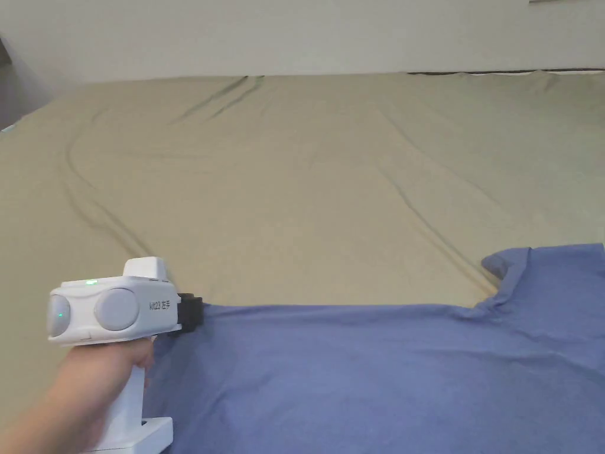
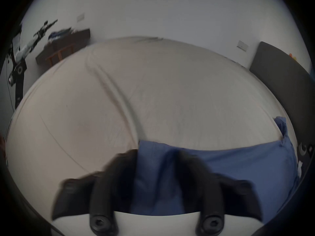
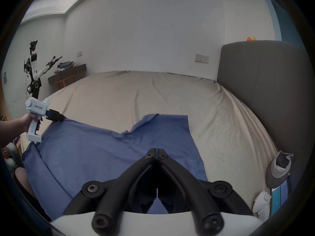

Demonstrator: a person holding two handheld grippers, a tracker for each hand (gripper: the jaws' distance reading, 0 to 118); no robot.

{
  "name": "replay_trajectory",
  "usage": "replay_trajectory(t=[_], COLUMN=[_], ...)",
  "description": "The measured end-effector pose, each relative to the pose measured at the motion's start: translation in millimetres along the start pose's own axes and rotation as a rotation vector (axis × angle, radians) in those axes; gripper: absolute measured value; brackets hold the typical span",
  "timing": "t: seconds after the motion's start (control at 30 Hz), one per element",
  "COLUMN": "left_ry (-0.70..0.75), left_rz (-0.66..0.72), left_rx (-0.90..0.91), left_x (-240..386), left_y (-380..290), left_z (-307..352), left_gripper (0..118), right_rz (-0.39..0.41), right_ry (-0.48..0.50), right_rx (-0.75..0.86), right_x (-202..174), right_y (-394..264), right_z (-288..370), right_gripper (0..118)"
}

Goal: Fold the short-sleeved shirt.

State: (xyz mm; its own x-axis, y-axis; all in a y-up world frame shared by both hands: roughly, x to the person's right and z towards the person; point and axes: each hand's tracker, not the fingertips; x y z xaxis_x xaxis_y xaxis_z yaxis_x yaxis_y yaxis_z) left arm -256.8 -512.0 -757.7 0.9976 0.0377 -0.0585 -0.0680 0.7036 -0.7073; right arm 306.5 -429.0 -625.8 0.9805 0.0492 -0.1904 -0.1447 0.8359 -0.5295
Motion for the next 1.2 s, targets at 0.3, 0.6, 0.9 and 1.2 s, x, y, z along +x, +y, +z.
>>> replay_trajectory(t=[0.3, 0.6, 0.9, 1.2], left_ry=[-0.118, -0.127, -0.164, -0.263], left_rz=[0.024, -0.001, 0.03, 0.031], left_rx=[0.096, 0.064, 0.106, 0.209], left_x=[3, 12, -6, -39], left_y=[-3, -6, 1, -34], left_z=[69, 72, 112, 246], left_gripper=[1, 1, 1, 1], right_rz=[-0.084, -0.205, -0.206, -0.112], right_ry=[-0.045, -0.109, -0.061, -0.026], right_rx=[-0.216, -0.376, -0.183, -0.035], right_x=[52, 71, 75, 46], right_y=[21, -4, 25, 24], right_z=[-84, -168, -91, 100], right_gripper=[100, 58, 0, 0])
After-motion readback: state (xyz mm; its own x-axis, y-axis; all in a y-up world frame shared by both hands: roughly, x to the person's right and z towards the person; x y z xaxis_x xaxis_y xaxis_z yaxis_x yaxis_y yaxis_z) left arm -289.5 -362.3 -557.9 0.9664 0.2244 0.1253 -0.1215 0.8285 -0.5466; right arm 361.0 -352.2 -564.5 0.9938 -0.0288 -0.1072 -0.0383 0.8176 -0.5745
